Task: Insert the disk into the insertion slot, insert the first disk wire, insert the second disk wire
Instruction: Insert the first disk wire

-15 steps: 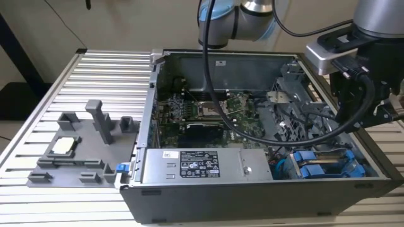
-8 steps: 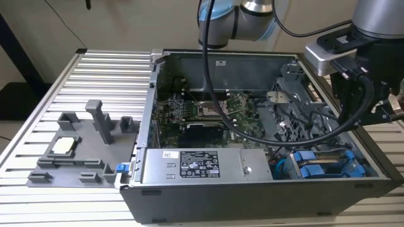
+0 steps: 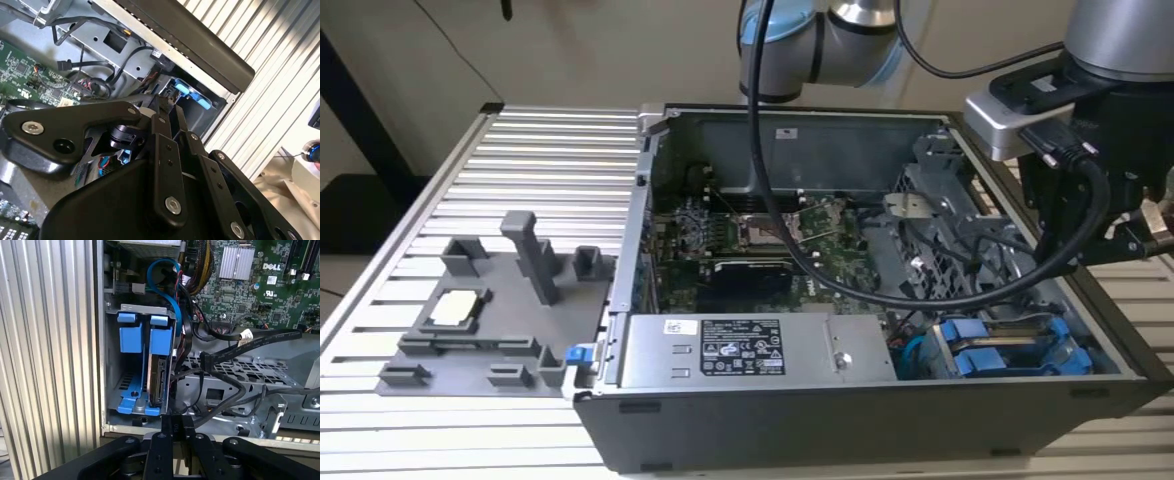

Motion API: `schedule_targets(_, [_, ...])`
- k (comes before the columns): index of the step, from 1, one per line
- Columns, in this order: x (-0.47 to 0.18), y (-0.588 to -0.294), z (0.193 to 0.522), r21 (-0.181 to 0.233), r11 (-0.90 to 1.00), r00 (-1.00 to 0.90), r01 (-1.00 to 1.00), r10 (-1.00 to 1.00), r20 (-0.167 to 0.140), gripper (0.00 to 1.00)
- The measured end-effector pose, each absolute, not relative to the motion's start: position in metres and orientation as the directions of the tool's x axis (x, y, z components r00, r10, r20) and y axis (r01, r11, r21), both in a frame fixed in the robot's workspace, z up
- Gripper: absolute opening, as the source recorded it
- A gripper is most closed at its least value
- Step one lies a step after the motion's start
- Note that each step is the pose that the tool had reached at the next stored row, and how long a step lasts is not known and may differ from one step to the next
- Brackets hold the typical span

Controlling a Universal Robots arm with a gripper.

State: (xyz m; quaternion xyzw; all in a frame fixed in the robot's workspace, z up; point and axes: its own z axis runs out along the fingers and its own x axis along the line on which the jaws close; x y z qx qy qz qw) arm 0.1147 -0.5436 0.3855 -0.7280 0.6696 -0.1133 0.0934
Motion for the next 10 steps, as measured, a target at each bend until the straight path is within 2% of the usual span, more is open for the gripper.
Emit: schedule_targets(10, [0.1147,-0.5513,0.3851,-0.286,-0.085,0.078,-0.954,-0.996,0.039,0.19])
